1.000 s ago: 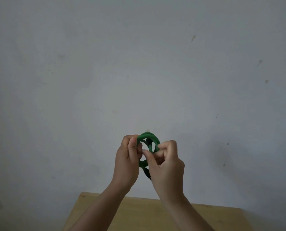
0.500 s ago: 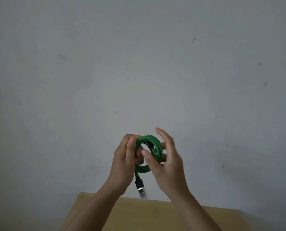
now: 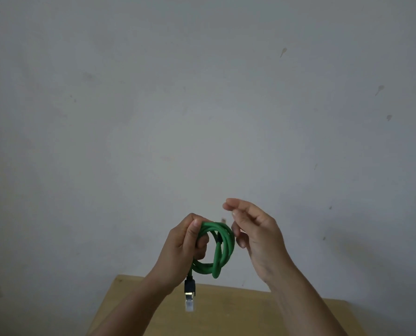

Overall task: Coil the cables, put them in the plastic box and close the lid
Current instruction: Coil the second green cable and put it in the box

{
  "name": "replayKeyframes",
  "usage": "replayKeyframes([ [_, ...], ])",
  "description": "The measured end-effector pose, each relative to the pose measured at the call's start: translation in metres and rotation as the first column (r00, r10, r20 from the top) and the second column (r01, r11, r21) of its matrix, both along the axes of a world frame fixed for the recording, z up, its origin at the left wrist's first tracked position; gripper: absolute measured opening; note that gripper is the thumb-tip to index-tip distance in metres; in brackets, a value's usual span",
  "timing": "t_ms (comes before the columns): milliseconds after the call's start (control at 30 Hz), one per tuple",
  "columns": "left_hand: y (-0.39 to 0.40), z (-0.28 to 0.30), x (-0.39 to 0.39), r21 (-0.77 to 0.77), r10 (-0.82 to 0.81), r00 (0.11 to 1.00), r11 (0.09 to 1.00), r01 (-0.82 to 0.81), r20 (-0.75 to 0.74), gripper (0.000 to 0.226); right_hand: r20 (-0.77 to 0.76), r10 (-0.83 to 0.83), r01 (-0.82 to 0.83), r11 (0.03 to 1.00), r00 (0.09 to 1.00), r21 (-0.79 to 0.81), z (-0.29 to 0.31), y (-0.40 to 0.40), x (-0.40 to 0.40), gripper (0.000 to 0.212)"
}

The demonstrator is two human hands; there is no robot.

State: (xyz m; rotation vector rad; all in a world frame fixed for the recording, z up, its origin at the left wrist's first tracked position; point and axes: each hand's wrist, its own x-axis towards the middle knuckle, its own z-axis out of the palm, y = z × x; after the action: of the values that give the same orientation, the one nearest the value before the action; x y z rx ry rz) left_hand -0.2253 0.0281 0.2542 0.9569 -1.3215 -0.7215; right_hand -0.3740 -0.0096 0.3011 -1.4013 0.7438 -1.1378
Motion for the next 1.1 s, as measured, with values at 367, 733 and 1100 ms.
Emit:
replayKeyframes([
  [367,-0.001,0.005,0.003,0.037,-0.055,0.997,0.998,0.057,-0.061,0.042,-0.16,0.288,-0.293,0.956,0.944,-0.01,-0.008,-0.013,-0.005,0.032],
  [733,0.005,0.004,0.0,0.066,-0.11,0.993,0.991,0.112,-0.038,0.044,0.048,0.092,-0.097,0.99,0.995,0.101,-0.013,-0.027,-0.01,0.013],
  [1100,0.001,0.008,-0.006,0.057,0.086,0.995,0.995,-0.083,-0.041,0.043,0.364,0.313,-0.425,0.858,0.877,0.288,-0.023,-0.023,-0.013,0.029],
])
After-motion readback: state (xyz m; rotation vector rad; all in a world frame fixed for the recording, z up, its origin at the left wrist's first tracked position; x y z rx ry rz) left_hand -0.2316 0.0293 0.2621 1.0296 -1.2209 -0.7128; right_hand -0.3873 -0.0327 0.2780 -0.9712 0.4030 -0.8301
